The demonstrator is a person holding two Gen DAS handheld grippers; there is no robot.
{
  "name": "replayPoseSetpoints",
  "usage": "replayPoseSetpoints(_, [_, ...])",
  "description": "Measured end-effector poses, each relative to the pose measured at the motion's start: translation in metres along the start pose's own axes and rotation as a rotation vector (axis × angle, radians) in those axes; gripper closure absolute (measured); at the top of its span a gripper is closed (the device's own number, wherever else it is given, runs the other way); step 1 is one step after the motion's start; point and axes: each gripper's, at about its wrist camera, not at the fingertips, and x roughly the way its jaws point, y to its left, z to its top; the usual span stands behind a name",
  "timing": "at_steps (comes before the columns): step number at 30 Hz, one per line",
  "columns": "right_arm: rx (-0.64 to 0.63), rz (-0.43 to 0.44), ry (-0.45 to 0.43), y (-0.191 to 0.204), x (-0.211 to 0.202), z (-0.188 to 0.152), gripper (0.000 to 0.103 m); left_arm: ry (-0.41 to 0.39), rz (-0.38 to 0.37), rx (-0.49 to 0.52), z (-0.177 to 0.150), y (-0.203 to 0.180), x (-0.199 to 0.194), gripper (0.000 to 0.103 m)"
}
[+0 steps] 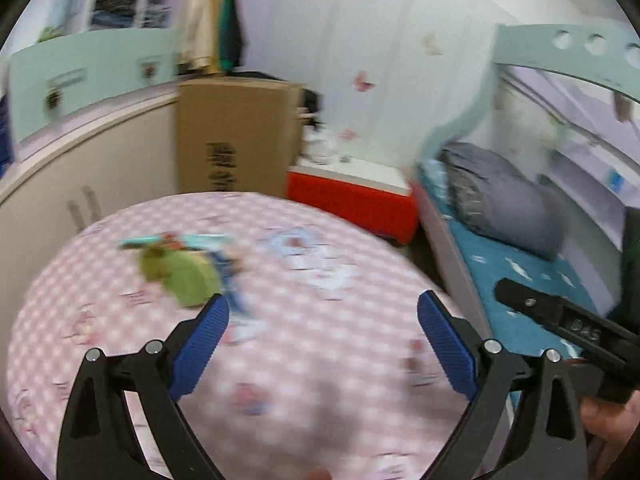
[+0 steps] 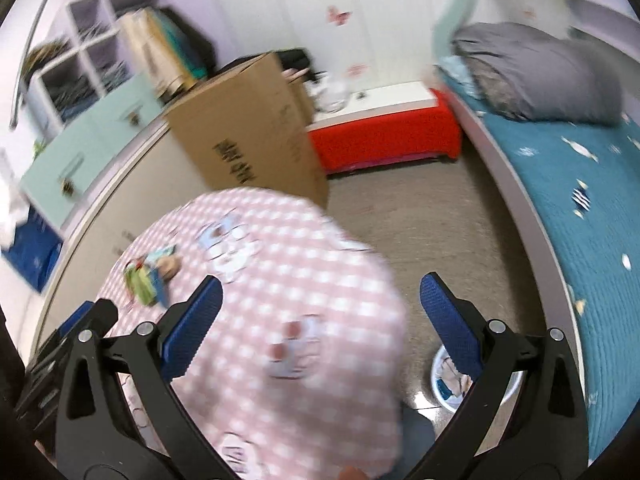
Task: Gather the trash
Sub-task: 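Move both open tools back over the table, then grasp the blue tube with the right tool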
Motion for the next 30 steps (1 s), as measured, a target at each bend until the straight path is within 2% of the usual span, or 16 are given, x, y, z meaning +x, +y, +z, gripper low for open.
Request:
replayPoseSetpoints(5, [-0.115,0.054,0.06,0.06,0.031,-0.007,0.006,0.007,0.091,-0.071,-0.004,0.064,-0.005,0.01])
replayPoseSetpoints(12, [-0.238,0.112,0.125,0.122,0.072,-0.018,0.006,0.009,0.168,-0.126,-0.007,0.116,-0.005,0.01])
replayPoseSetpoints(18, [-0.332,0.143,0.168,0.159,0.101,-0.028,0.008,0.027,0.206,-0.165,-0.012,0.148,-0.001,0.01])
replayPoseSetpoints(19, [-0.346,0.146,0.178,0.163,0.107,-0.03,0.011,0.03,0.209,-0.17,-0.013,0.15,0.001,0.01])
replayPoseSetpoints(21, [-0.372,0.139,0.212,0.169,0.122,-0.034,0.032,0.037,0.217,-0.18,-0.014,0.156,0.003,0.01])
replayPoseSetpoints(23, [-0.395,0.131,0.236,0.173,0.134,-0.037,0.044,0.043,0.221,-0.181,-0.014,0.158,0.005,0.01])
replayPoseSetpoints(24, [-0.405,0.131,0.243,0.175,0.138,-0.038,0.047,0.047,0.222,-0.18,-0.013,0.159,0.008,0.01])
replayPoseSetpoints(28, [-0.444,0.163,0.263,0.185,0.152,-0.041,0.047,0.059,0.219,-0.171,-0.01,0.156,0.018,0.01])
replayPoseSetpoints(29, [-0.462,0.168,0.265,0.188,0.156,-0.043,0.051,0.062,0.217,-0.17,-0.009,0.155,0.021,0.01])
replayPoseSetpoints(30, [-0.47,0.171,0.263,0.191,0.158,-0.043,0.06,0.064,0.217,-0.168,-0.007,0.154,0.023,0.01])
